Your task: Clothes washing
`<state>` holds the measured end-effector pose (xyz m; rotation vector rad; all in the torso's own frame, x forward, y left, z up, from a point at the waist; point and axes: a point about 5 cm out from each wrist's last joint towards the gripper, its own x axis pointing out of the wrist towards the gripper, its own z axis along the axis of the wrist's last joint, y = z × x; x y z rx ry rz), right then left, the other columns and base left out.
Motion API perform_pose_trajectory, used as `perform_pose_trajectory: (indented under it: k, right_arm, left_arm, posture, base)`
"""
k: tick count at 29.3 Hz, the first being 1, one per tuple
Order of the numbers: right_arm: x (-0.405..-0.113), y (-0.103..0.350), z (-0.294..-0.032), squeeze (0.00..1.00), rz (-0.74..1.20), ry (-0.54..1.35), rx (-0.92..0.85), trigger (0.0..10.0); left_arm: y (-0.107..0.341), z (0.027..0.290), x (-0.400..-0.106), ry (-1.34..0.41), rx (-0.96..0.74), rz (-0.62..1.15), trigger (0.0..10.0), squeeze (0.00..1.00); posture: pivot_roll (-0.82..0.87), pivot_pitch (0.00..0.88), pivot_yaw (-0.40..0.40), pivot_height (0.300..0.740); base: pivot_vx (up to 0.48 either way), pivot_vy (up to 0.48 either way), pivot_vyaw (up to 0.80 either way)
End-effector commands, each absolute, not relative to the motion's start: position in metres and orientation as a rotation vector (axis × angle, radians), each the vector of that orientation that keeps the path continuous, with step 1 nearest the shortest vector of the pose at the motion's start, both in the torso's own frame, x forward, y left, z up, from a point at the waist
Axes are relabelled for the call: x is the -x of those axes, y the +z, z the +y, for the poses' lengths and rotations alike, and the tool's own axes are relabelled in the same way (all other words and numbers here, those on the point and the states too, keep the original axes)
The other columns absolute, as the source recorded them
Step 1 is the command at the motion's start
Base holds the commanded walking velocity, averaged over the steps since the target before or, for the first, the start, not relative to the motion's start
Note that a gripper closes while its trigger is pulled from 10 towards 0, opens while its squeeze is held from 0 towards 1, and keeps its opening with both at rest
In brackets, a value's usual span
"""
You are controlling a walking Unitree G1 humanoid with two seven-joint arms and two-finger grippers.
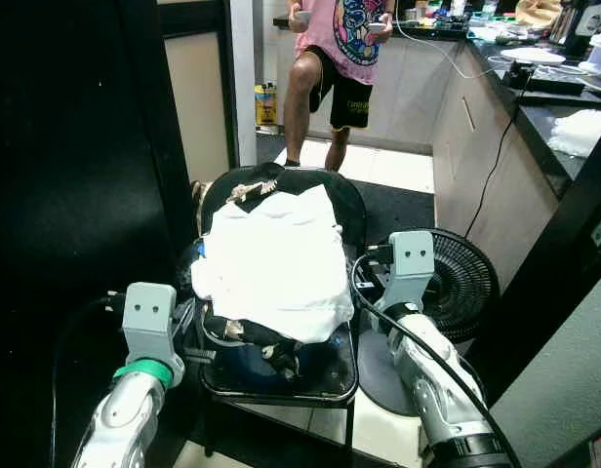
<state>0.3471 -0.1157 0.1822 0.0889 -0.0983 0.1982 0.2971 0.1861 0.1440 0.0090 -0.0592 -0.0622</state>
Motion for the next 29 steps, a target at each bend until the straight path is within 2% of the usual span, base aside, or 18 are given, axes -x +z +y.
perform_pose_trajectory:
  k: [1, 29]
  right_arm:
    - [-0.346, 0.174, -0.119, 0.00, -0.076, 0.174, -0.104, 10.0]
    - [-0.346, 0.175, -0.129, 0.00, -0.059, 0.156, -0.075, 10.0]
  left_arm:
    - [0.139, 0.186, -0.298, -0.066, 0.012, -0.033, 10.0, 0.00]
    - [0.139, 0.171, -0.299, -0.066, 0.062, -0.065, 10.0, 0.00]
  posture:
    - [0.05, 0.004, 0.061, 0.740]
    - [0.00, 0.019, 0.016, 0.740]
  base:
    - [0.000, 0.000, 0.00]
    - [0.000, 0.000, 0.00]
